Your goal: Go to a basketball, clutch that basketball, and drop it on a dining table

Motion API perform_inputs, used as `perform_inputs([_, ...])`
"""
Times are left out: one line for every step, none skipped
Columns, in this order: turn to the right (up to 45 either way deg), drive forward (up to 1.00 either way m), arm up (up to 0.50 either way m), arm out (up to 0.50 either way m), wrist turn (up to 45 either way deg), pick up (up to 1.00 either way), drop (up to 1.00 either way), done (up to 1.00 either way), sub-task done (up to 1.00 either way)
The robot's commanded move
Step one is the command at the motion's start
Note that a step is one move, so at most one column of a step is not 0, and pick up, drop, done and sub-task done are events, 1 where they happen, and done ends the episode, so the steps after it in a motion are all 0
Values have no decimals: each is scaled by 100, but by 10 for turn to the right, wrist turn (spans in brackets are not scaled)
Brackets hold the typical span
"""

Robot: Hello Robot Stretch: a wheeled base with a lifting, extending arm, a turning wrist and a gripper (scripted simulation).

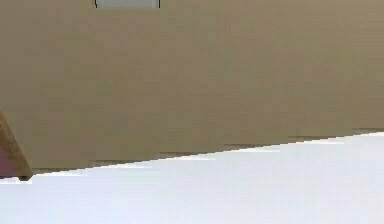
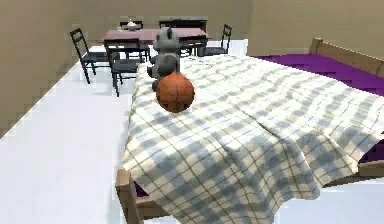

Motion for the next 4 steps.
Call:
perform_inputs([450,0,0,0,0,0,0,0,0])
perform_inputs([450,0,0,0,0,0,0,0,0])
perform_inputs([300,0,0,0,0,0,0,0,0])
perform_inputs([0,50,0,0,0,0,0,0,0])
